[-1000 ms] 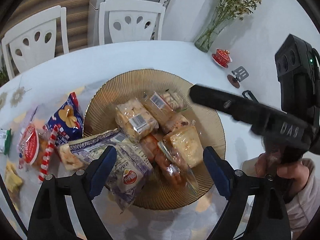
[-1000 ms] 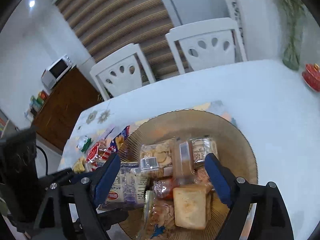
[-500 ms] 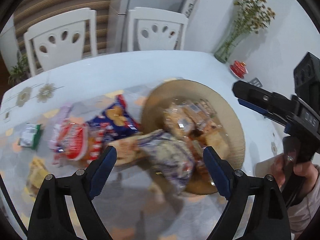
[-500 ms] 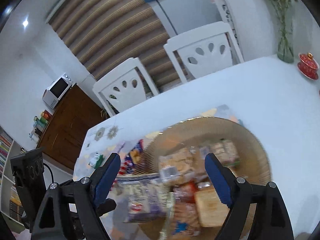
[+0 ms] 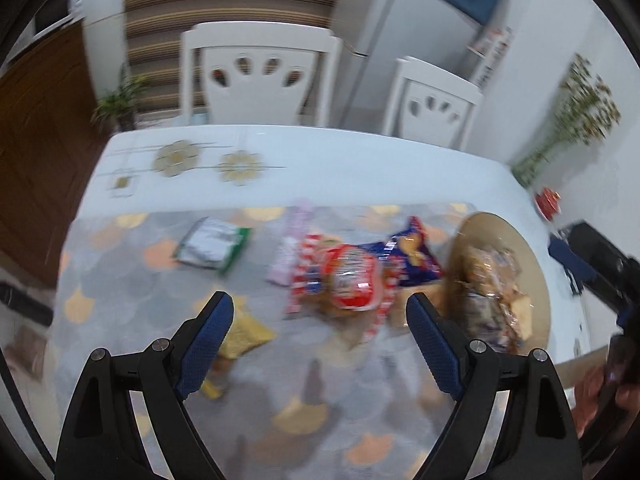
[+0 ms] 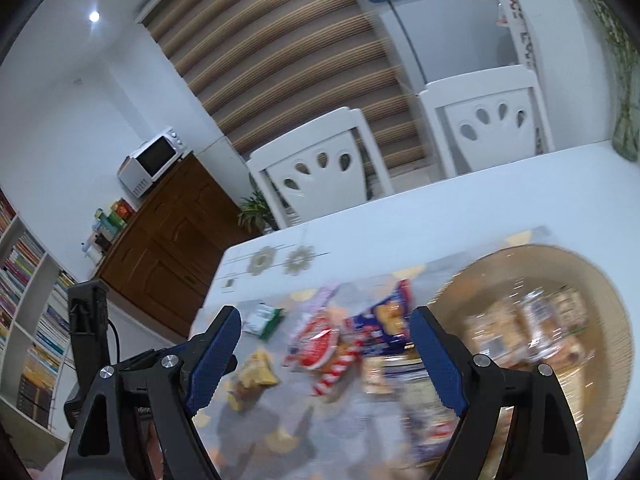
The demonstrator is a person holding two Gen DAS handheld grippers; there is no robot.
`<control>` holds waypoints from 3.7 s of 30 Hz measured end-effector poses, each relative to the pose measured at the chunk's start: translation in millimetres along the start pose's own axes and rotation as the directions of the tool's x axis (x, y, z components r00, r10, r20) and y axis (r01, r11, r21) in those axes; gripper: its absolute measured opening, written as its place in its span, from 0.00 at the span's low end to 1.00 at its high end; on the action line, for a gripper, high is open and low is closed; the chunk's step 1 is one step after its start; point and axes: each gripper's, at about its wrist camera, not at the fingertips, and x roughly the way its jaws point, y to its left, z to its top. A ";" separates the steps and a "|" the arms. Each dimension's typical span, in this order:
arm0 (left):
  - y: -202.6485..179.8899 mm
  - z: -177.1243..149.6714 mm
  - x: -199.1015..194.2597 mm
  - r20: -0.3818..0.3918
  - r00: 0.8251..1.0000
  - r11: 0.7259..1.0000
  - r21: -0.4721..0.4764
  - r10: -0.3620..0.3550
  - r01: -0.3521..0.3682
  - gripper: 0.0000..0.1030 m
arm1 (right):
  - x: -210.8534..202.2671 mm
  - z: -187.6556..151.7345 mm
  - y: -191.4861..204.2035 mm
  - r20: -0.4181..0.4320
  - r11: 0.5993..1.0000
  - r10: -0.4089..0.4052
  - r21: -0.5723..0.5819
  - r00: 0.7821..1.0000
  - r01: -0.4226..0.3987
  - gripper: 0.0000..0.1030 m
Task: Organize snacks
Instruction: 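Move both open tools back toward the remaining snacks, then position the left tool over the yellow nut pack while the right tool approaches the square cake pack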
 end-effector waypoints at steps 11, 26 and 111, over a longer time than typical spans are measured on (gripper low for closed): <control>76.2 -29.0 16.7 -0.066 0.992 0.991 -0.079 0.107 -0.112 0.85 | 59.2 -95.3 12.0 -0.118 0.979 -0.031 0.197 0.992 0.054 0.87; 91.3 -60.6 85.6 -0.179 0.981 0.996 -0.046 0.070 -0.080 0.85 | 89.1 -127.3 -27.5 -0.060 0.909 -0.220 0.348 0.974 0.227 0.87; 14.9 -130.8 100.9 0.053 0.988 0.973 0.173 0.146 -0.153 1.00 | 110.3 -198.1 -13.6 -0.136 0.896 -0.369 -0.317 0.920 0.312 1.00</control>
